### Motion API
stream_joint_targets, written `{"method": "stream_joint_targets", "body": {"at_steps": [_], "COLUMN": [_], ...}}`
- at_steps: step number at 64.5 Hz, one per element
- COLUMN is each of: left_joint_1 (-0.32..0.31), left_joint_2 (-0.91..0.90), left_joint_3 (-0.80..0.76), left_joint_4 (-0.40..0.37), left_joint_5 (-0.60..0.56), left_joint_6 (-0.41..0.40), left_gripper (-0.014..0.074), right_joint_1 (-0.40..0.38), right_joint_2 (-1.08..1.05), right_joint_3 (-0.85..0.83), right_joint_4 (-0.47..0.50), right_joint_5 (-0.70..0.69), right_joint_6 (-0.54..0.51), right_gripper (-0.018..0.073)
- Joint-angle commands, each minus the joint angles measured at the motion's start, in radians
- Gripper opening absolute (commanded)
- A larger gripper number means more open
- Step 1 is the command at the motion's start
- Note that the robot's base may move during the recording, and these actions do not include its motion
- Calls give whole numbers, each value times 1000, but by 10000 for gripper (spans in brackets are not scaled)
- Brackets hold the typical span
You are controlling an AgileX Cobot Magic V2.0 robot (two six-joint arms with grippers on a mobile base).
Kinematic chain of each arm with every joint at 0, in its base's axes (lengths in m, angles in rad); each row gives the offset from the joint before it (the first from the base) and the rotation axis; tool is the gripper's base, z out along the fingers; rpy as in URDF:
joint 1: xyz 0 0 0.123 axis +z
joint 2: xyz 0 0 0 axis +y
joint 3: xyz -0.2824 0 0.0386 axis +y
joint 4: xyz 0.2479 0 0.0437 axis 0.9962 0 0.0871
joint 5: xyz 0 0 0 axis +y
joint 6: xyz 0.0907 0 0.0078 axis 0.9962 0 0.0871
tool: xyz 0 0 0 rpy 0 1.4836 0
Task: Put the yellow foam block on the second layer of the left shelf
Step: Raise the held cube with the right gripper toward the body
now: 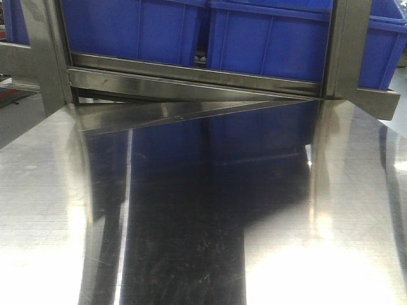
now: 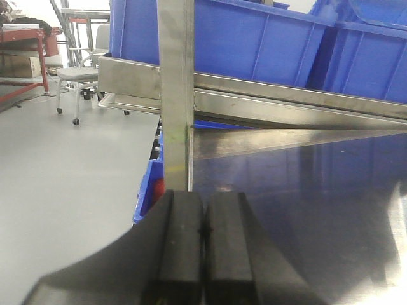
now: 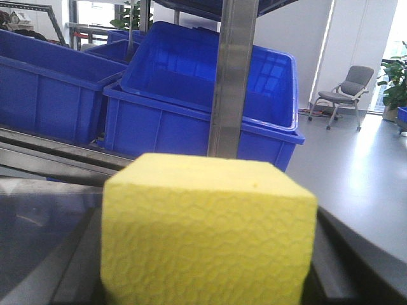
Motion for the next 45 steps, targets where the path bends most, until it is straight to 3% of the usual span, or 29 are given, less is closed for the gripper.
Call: {"method": "stream_joint_targets", "body": {"at_steps": [1, 45], "left_joint_1": [-5, -5], "left_joint_2": [7, 7], "left_joint_3": [26, 26], "left_joint_4": [-2, -2], "left_joint_5": [-82, -88], "left_joint_6": [-4, -4], "left_gripper": [136, 136], "right_joint_1": [-6, -6], "right_joint_2": [13, 13], "right_joint_3": [-28, -28], "right_joint_4": [-24, -24], "right_joint_5": [-84, -84], "right_joint_6": [-5, -5], "right_gripper": [309, 309]}}
